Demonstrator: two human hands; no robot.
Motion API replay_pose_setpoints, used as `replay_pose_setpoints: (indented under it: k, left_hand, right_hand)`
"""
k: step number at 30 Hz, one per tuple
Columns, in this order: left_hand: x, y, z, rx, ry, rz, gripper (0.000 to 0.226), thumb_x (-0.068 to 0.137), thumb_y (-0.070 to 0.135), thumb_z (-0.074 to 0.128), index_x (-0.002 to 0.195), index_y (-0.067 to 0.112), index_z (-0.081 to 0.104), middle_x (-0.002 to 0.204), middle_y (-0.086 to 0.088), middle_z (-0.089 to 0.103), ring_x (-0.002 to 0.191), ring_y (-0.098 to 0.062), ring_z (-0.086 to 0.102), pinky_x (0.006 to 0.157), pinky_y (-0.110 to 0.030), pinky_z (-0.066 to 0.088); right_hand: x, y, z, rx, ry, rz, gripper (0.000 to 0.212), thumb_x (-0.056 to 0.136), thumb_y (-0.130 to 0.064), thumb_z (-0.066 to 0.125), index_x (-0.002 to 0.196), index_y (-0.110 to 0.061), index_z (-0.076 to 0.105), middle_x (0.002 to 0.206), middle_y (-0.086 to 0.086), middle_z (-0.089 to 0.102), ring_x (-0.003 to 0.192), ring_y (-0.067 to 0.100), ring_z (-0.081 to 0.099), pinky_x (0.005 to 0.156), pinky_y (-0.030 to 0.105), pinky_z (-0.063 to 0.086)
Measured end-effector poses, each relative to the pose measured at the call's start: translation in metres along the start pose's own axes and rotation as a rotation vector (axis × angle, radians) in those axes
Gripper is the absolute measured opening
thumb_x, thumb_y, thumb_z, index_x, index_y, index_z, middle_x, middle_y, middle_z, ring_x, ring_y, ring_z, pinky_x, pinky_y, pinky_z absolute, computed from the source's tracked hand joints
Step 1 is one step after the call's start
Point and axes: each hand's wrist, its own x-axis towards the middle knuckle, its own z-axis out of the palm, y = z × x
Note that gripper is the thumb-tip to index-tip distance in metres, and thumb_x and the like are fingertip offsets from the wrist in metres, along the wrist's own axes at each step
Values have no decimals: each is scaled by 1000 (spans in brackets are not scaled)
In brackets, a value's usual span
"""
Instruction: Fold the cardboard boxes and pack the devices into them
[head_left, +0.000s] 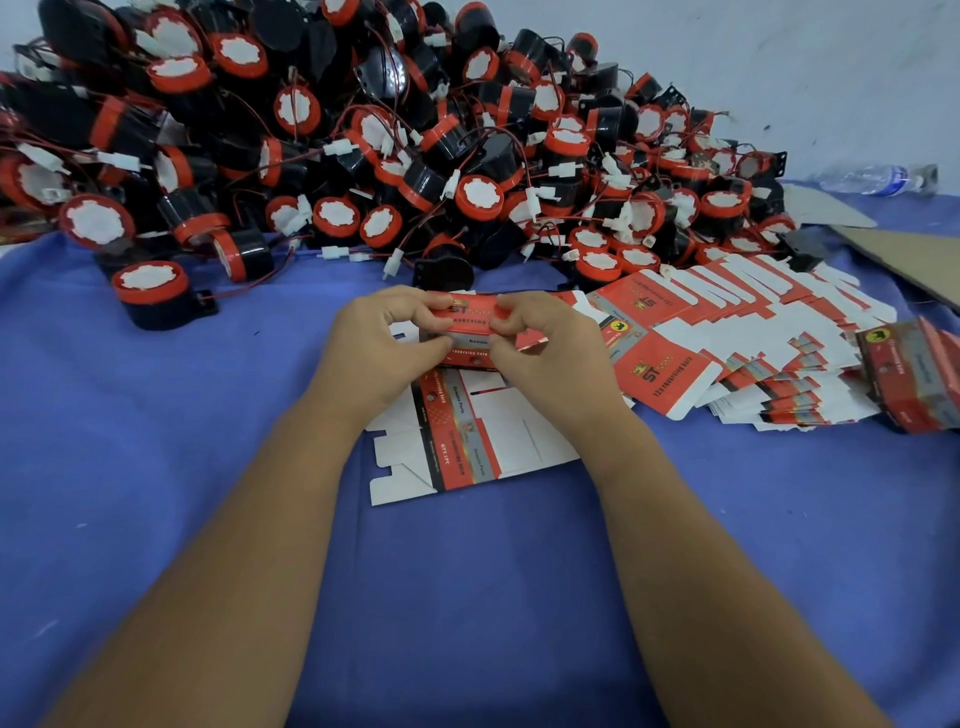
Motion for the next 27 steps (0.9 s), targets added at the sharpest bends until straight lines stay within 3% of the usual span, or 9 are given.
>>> replay_pose_setpoints:
  k: [3,5,7,10,14,17,21,24,27]
  left_hand:
    - [-1,1,2,82,16,44,25,81,-2,74,74,20,66,105,17,64,100,2,60,84,-19,53]
    - [-2,3,5,169,29,90,18,81,-2,72,79,15,67,105,19,62,99,-1,59,84,-21,51]
    - [-4,6,10,239,51,114,16,82,-1,69,86,14,69,109,18,63,101,0,56,84,-10,45]
    - [-2,21,21,225,119,102,22,87,1,66,99,18,73,119,14,63,107,4,52,88,0,35]
    - [2,52,46,213,145,59,39,88,9,61,125,21,64,129,8,59,122,-14,51,103,-32,44]
    - [-1,76,71,172,41,91,34,88,11,60,120,20,66,122,4,63,116,-21,55,99,-41,46]
    - [-17,100,121,328,-195,352,23,87,13,61,105,19,74,121,1,66,121,-24,51,103,-45,38]
    - [-29,111,163,471,-404,579,26,90,21,58,112,24,72,140,0,57,141,-26,36,113,-49,24]
    - [-34,117,197,588,-557,722,38,95,32,52,132,29,60,149,5,47,144,-23,27,120,-47,8]
  right_hand:
    - [-1,-3,4,-48,-44,20,20,81,-14,71,78,-19,52,127,6,60,120,21,53,91,42,50]
    - [-1,-4,6,-26,-88,37,24,79,-13,71,85,-18,48,119,9,59,112,23,53,86,46,52]
    - [1,-1,2,20,-85,35,25,79,-9,72,91,-14,51,110,7,57,102,20,53,82,43,52]
    - [5,2,-13,9,18,16,33,76,-13,79,90,-20,51,100,0,53,90,7,49,74,21,47]
    - [11,7,-51,118,344,169,37,70,-30,78,94,-34,51,105,-6,49,89,-3,48,70,6,39]
    - [11,25,-96,214,589,300,37,68,-38,74,97,-34,51,112,3,52,82,-6,51,69,9,43]
    - [-6,54,-149,379,891,503,30,69,-34,69,89,-27,48,105,12,56,88,22,58,85,42,50]
    - [-17,70,-170,414,1042,513,23,70,-31,64,81,-24,45,83,0,54,71,8,53,71,25,44]
    - [-24,82,-178,277,1022,495,21,72,-35,60,82,-24,45,86,1,55,71,4,51,69,20,42]
